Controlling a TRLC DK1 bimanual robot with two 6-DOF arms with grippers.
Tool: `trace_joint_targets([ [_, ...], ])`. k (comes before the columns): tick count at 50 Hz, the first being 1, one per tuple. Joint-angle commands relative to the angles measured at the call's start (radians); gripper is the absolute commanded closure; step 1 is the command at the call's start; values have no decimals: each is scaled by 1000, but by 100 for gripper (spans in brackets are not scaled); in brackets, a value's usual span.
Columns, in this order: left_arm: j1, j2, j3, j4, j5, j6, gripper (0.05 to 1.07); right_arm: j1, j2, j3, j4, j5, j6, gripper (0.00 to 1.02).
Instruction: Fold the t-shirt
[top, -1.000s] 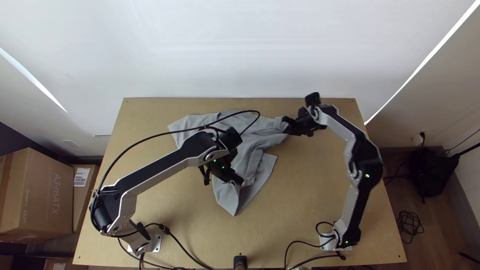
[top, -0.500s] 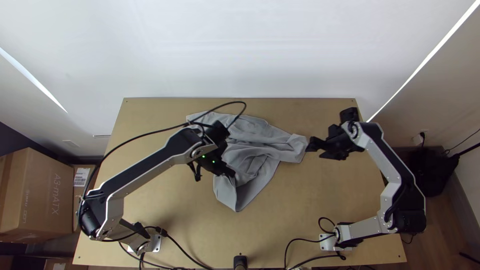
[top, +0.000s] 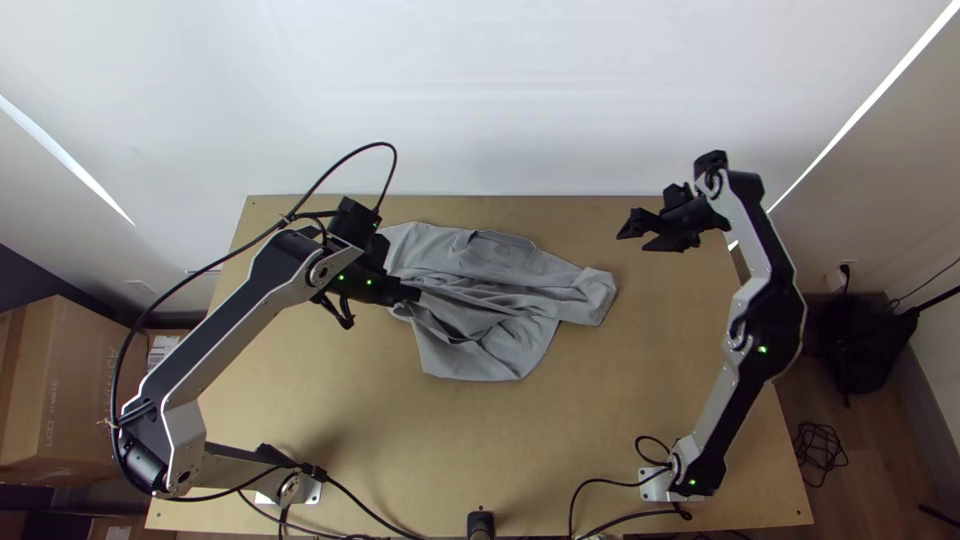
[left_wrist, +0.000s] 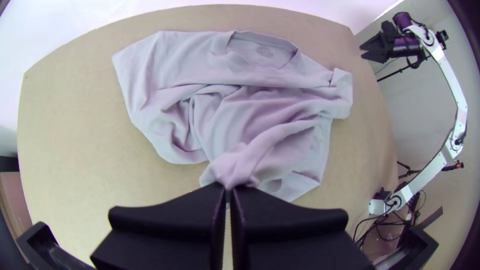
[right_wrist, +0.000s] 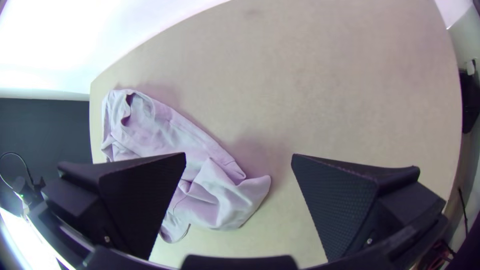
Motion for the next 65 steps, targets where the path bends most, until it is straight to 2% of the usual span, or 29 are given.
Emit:
trace_joint_targets([
  [1, 26, -35, -15, 8, -5, 2, 105, 33, 97, 82, -49, -37, -52, 5],
  [17, 41, -59, -30, 12, -5, -6, 105, 106, 252, 140, -67, -63, -51, 5],
  [23, 46, -62, -33, 12, -7, -9, 105, 120, 280, 140, -70, -67, -43, 10],
  [46, 61, -71, -36, 19, -5, -12, 105, 218, 261, 27, -92, -78, -57, 11],
  [55, 72, -82, -39, 25, -7, -12, 105, 235, 240, -19, -90, -76, -71, 41],
  [58, 84, -85, -39, 31, -5, -12, 105, 238, 226, -36, -75, -76, -74, 60],
  [63, 97, -91, -42, 39, -5, -12, 105, 238, 197, -62, -23, -78, -63, 100],
  [65, 101, -93, -42, 45, -7, -12, 105, 235, 183, -71, -13, -78, -59, 100],
])
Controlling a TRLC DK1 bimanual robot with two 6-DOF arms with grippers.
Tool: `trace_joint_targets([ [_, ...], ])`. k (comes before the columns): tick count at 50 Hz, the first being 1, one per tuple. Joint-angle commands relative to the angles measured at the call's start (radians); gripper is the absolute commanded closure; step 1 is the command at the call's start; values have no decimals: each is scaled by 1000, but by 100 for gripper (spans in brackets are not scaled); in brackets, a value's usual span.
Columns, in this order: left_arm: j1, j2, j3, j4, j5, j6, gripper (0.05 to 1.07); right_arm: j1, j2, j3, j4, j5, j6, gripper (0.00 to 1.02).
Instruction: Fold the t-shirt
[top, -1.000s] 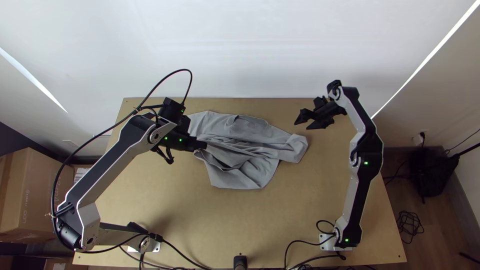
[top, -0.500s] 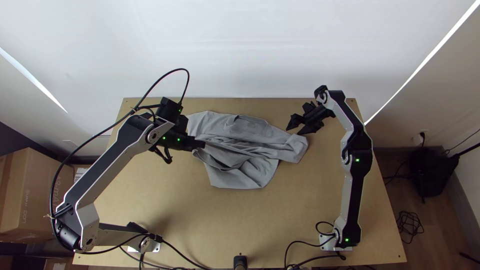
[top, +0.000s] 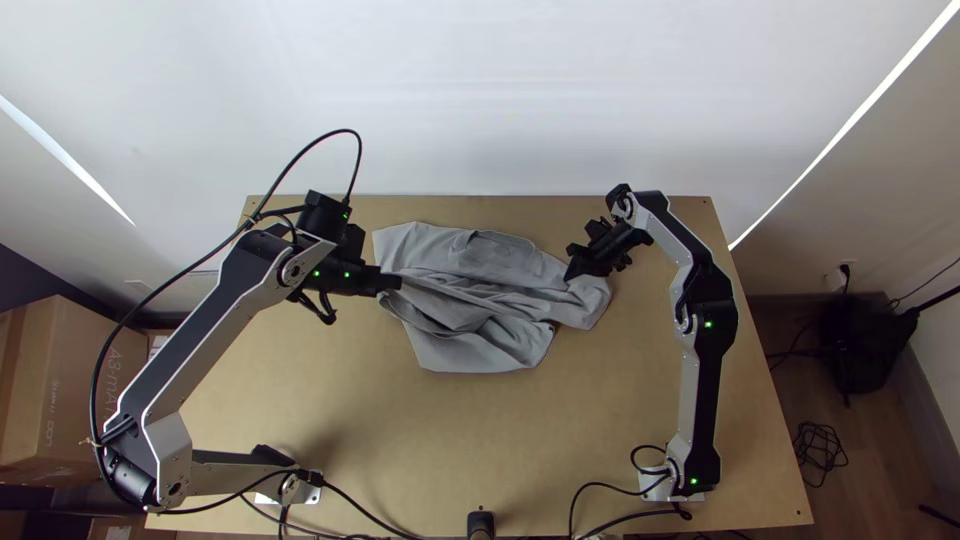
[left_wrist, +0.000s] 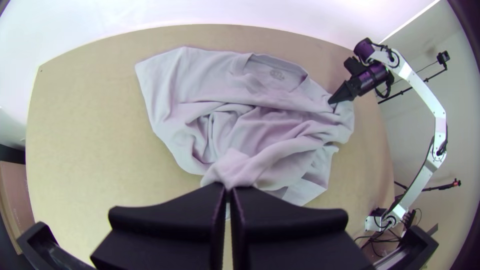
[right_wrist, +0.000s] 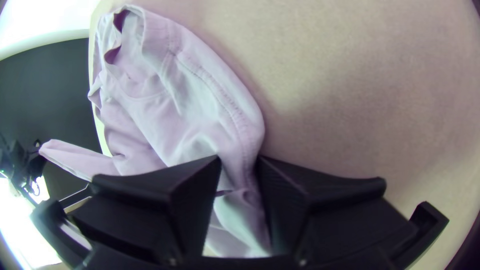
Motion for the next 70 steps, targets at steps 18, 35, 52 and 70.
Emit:
trace_joint_targets([
  [18, 169, -50, 10, 131, -13, 3, 105, -88, -218, -82, 42, 1, 57, 100],
  [35, 290, -122, 17, 263, -68, 12, 105, -180, -640, -224, 220, 148, 138, 100],
  [52, 350, -264, -10, 510, -87, 162, 105, -132, -873, -24, 246, 300, 139, 100],
  [70, 439, -339, 96, 584, -85, 220, 105, -152, -958, 174, 349, 442, 261, 100],
])
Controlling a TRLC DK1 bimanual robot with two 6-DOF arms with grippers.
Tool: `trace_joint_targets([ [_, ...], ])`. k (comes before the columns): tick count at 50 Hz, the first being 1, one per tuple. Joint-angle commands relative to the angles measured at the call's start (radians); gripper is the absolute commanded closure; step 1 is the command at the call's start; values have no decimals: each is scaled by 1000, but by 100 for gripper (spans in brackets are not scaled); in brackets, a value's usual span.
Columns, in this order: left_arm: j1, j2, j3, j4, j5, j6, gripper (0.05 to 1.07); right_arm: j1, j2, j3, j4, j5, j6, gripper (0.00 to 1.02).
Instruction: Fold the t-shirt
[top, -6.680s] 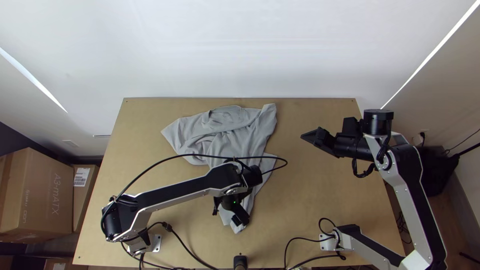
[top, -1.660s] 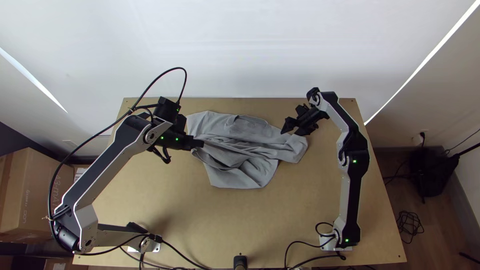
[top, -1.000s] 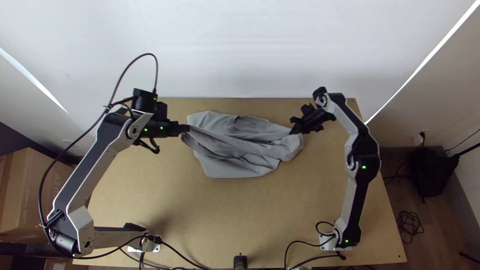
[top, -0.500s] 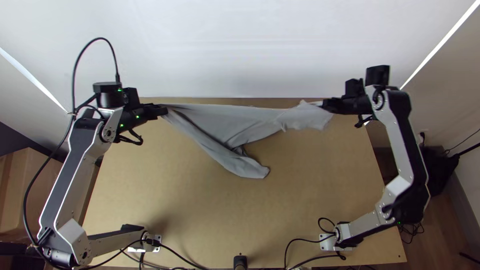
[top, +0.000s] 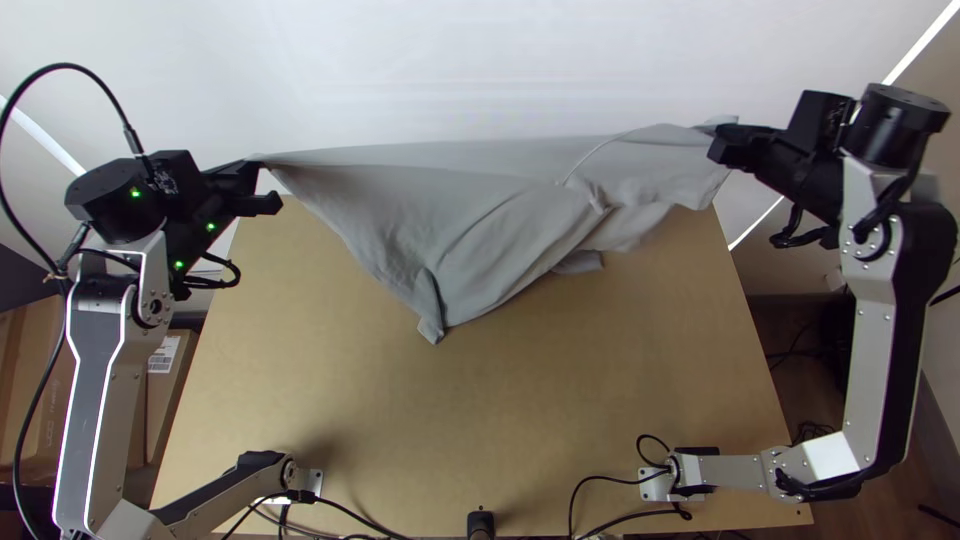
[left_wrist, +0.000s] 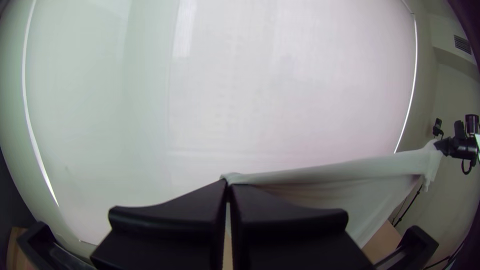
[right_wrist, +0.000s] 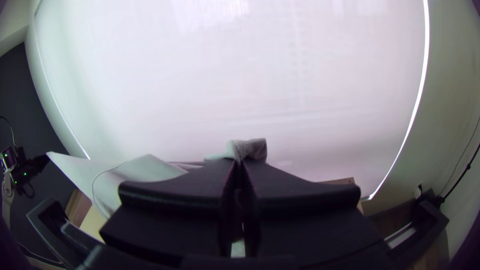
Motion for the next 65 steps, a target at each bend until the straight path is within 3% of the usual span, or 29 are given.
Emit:
trace_joint_targets([
  [1, 54, -44, 63, 30, -32, 28, 105, -46, -62, 38, 62, 65, 57, 100],
  [24, 223, -196, 75, 154, -23, 89, 105, -22, -286, 52, 122, 83, 82, 100],
  [35, 234, -341, 55, 147, -21, 22, 105, 83, -463, -24, 119, 82, 94, 100],
  [40, 215, -401, 58, 125, -21, -14, 105, 129, -523, -25, 102, 72, 132, 100],
  [58, 116, -476, 201, -154, 12, -172, 105, 141, -628, -16, -85, -159, 200, 100],
  [65, 114, -515, 138, -280, 68, -207, 105, 141, -648, -105, -163, -202, 220, 100],
])
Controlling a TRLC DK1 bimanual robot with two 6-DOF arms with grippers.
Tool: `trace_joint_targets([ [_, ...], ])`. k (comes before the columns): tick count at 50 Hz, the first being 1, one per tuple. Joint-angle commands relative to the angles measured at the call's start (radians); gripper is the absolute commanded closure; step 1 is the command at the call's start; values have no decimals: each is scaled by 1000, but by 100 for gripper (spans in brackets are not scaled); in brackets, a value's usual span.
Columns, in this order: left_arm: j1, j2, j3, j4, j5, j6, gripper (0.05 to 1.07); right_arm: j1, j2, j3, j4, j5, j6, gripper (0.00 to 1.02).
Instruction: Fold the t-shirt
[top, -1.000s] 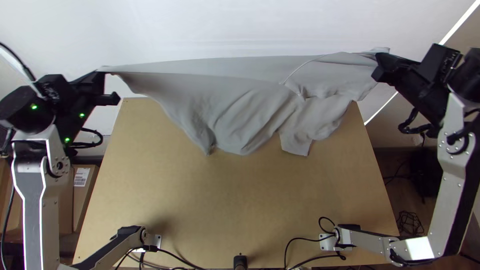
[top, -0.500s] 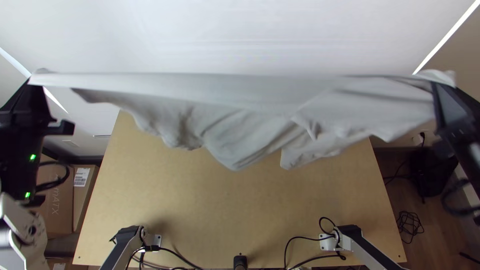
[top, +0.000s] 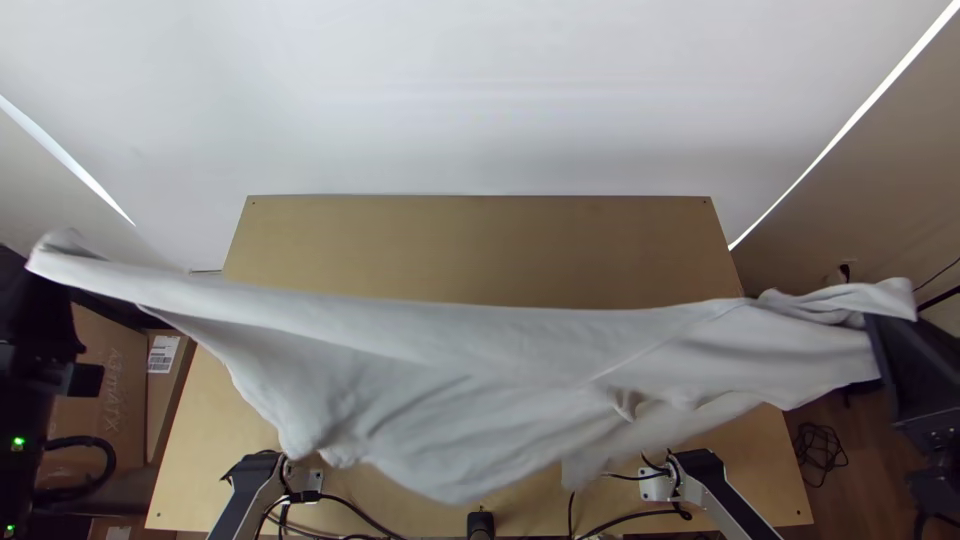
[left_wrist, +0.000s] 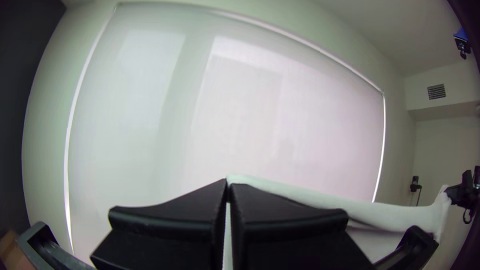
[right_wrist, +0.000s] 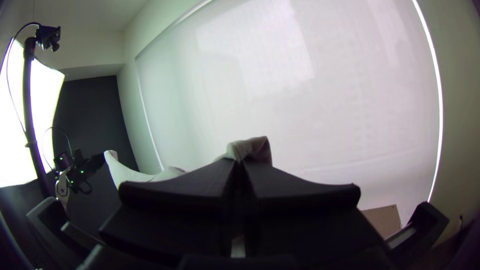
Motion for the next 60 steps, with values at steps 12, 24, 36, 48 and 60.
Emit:
trace_joint_targets([
  [12, -21, -124, -352, -98, 106, -72, 105, 19, -109, -515, 3, -31, 62, 100],
  [24, -55, -130, -665, -72, 164, -52, 105, 59, -110, -900, 219, -29, 77, 100],
  [36, -64, 26, -800, 73, 170, -12, 105, 52, 39, -1090, 477, -23, 77, 100],
  [48, -64, 307, -797, 219, 188, 25, 105, 16, 338, -1090, 675, -17, 76, 100],
  [60, -49, 618, -717, 386, 188, 38, 105, -3, 661, -984, 804, 3, 71, 100],
])
